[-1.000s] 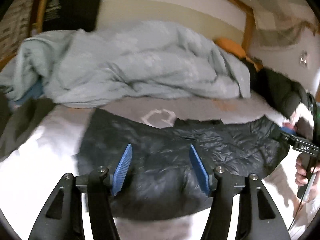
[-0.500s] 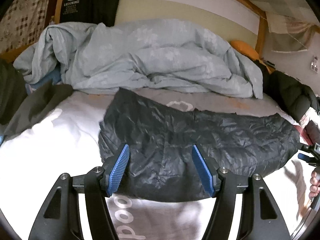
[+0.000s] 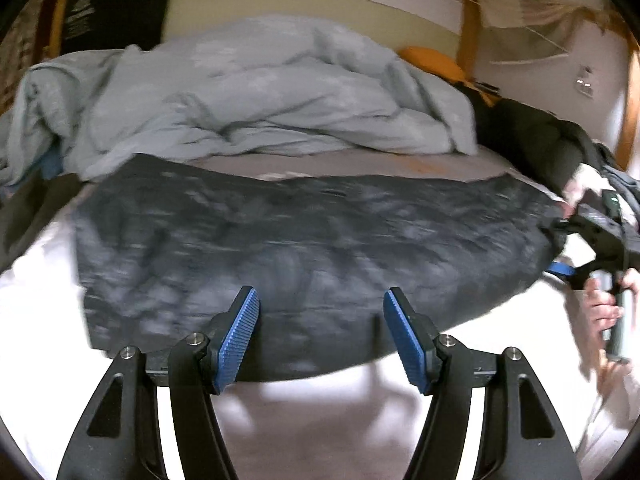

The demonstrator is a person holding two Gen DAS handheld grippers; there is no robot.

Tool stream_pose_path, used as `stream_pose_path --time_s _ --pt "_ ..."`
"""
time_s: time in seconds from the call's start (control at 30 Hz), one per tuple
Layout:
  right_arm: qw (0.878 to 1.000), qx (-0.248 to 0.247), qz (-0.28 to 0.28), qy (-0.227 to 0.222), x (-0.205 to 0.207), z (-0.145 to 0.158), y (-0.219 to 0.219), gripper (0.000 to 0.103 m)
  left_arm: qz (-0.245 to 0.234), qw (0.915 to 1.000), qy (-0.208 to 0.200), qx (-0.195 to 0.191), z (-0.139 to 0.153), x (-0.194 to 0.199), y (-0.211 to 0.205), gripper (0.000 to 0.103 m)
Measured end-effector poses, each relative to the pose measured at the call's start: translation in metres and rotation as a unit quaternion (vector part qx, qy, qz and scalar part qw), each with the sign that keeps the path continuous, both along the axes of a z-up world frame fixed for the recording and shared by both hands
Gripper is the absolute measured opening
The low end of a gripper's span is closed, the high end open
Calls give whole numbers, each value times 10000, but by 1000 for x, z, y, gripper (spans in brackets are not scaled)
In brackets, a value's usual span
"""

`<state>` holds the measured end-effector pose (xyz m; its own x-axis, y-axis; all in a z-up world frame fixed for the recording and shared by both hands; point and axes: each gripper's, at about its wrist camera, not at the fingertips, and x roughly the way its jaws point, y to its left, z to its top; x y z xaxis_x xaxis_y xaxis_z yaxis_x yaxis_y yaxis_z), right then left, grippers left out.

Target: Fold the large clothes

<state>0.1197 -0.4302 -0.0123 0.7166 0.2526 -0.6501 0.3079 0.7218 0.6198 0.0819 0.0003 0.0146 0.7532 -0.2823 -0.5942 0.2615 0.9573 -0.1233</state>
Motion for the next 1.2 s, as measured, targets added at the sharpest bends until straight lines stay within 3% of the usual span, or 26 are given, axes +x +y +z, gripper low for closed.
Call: stream_pose_path --time_s 0.13,0.2,0.23,0.27,0.3,0.33,0.37,0.4,0.6,0.7,0.77,0.87,1.07,1.2 --pt "9882 -1401 -402 -467 -32 39 22 95 -281 9989 -38 -367 4 2 -32 58" --pt "9744 -2065 -349 -819 -42 61 40 95 -475 9974 -6 -534 4 9 -52 44" --pt "9690 -2253 -218 -992 -44 70 50 94 -537 9970 -36 -555 4 11 -60 33" --pt "9658 -2339 -11 -1122 -43 78 59 82 -557 9969 -48 -555 3 14 -67 19" --pt "9649 -2329 291 -1175 -42 84 69 59 -565 9968 20 -560 -1 18 -75 12" --pt "9656 -2235 658 -1157 -42 87 78 45 -551 9966 139 -600 -6 23 -81 3" --pt "9660 -2098 1019 -1115 -37 88 87 27 -480 9962 229 -694 -12 27 -83 2" --pt "9653 -1953 1378 -1052 -31 89 97 21 -356 9959 279 -783 -20 31 -84 2" --pt "9502 -1135 2880 -345 4 75 164 19 -146 9929 534 -1055 -44 43 -77 4" --pt "9388 -1259 3206 -109 26 66 198 19 -135 9924 556 -1092 -45 43 -74 4" --pt "9309 -1557 3301 168 44 53 220 19 -126 9926 562 -1066 -46 42 -76 4" --pt "9313 -1559 3239 591 72 32 229 19 -116 9922 579 -1094 -47 41 -75 4" --pt "9336 -1521 3166 704 111 11 232 19 -15 9907 755 -1131 -53 45 -71 4" --pt "9429 -1380 2929 782 148 6 234 19 31 9910 786 -1079 -53 45 -71 4"
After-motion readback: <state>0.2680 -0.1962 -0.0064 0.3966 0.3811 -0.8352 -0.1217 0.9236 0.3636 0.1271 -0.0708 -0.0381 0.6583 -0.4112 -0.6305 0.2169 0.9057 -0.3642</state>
